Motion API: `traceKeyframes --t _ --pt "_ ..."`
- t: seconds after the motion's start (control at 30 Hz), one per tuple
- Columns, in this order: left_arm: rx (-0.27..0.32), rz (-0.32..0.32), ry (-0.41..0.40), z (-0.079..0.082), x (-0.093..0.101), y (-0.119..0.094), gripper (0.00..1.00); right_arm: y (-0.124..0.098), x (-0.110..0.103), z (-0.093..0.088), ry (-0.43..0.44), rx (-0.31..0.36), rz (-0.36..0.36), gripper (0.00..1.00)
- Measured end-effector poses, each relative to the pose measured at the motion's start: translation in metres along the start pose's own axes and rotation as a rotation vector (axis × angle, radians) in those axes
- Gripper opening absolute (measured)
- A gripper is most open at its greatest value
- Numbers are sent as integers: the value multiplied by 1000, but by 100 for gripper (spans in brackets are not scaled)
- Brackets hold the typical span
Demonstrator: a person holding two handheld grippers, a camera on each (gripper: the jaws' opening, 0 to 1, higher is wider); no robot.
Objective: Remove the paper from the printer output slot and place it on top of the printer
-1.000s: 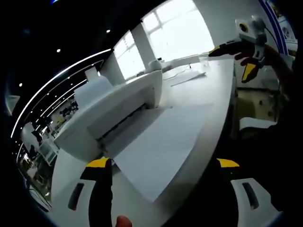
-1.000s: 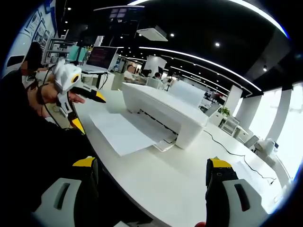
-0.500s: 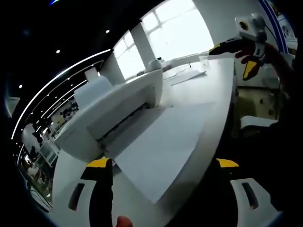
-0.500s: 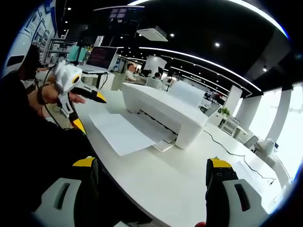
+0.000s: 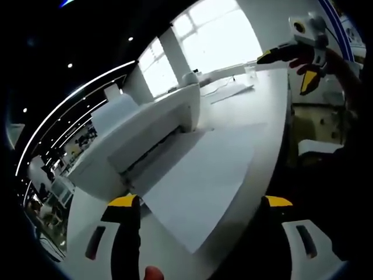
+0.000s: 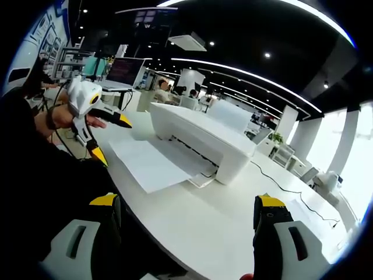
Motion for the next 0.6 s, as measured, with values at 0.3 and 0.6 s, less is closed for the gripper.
traceKeyframes --t 0.3,0.6 --pt "-7 2 11 -1 0 2 86 0 0 -1 -1 0 -1 90" --pt "-12 0 23 -2 2 4 84 0 0 -1 1 0 1 90"
Point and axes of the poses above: the point that each gripper's makers call its tool centre point, and the gripper's own axes: y roughly forward along the fingers, x roughly to its right, z roughly out of its top, the point moved 1 cm from there along -y, roughly backward along the fingers, and after that the axes turned 13 degrees about -y, right-handed, at the moved point
